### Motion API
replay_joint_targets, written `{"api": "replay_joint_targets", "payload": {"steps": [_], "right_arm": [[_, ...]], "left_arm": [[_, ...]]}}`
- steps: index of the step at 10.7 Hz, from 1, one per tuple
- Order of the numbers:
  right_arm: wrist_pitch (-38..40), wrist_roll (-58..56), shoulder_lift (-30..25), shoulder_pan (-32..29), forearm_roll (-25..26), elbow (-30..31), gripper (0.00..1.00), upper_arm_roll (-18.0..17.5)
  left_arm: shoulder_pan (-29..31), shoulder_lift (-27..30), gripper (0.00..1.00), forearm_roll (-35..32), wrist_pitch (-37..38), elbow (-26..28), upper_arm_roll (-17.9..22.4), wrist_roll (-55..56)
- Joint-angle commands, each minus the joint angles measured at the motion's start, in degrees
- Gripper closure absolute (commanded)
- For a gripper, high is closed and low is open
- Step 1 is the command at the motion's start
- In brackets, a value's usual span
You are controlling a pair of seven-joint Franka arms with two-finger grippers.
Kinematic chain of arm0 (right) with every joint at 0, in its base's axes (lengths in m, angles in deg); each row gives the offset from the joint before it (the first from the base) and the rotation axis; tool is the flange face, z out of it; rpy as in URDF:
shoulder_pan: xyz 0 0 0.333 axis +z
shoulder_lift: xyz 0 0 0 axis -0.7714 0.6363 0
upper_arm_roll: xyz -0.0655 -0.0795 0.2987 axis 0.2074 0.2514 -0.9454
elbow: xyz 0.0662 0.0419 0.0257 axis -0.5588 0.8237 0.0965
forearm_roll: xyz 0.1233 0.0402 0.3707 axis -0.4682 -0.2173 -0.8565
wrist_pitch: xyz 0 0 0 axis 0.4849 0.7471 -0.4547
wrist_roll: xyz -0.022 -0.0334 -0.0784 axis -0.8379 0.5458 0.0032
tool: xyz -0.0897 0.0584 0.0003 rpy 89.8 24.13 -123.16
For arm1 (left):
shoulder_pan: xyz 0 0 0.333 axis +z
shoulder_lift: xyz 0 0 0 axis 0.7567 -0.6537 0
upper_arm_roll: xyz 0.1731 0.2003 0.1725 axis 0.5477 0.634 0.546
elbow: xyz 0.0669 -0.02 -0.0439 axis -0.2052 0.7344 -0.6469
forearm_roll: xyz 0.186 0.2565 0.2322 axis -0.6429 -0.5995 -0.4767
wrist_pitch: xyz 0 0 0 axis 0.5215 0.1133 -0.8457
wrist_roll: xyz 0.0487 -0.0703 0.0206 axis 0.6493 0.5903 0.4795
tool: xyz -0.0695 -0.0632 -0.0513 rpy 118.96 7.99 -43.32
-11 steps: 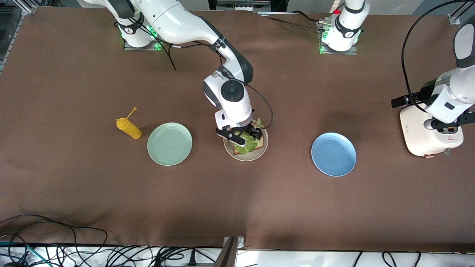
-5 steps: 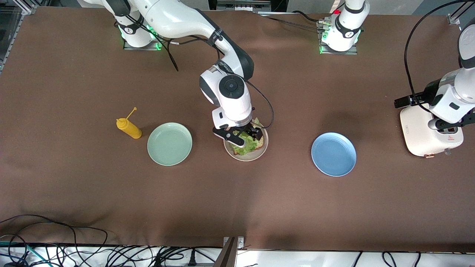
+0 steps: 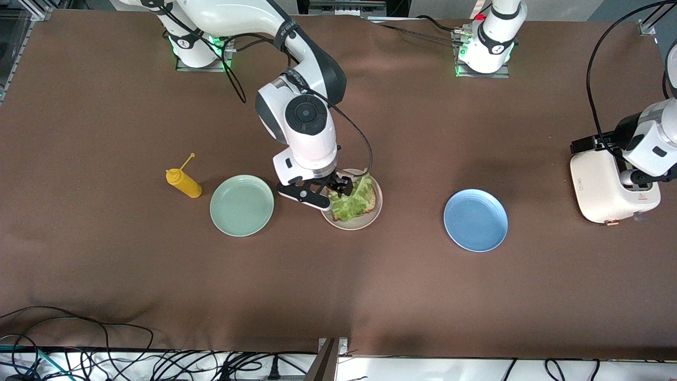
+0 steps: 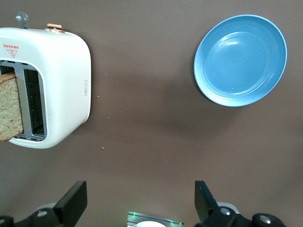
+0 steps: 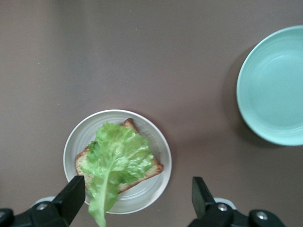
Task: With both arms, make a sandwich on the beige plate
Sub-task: 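Lower the lettuce onto the bread and open the right gripper, then move the right gripper toward the yellow squeeze bottle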
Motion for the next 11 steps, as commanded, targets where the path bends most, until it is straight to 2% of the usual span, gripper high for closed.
{"api": "replay_joint_targets", "payload": {"steps": [1,2,4,6,11], "right_arm": [[4.69,-7.96,-2.16,-0.55,2.40,0.34,0.00,-0.13],[5.92,-12.52,-2.69,-0.28,6.94,0.43,0.00,-0.12],[11.80,-15.89,-5.59,-1.68,7.68,0.43,0.00,0.49],[14.53,-16.95,-9.01,-2.04,8.21,0.52,0.00,0.66],[22.19,-33.28,-13.23,-2.04,7.60,0.52,0.00,8.83]], "left_arm": [[0.17,0.18,0.00,1.58,0.10,-0.21,-0.51,-0.95],[-0.01,0.61,0.00,2.36,-0.07,-0.47,-0.86,-0.94],[-0.10,1.84,0.00,2.37,-0.59,-0.91,-4.01,-0.94],[-0.10,3.16,0.00,2.11,-1.82,-1.88,-7.43,-1.03],[-0.10,3.43,0.00,1.75,-4.20,-1.36,-9.04,-1.29]]}}
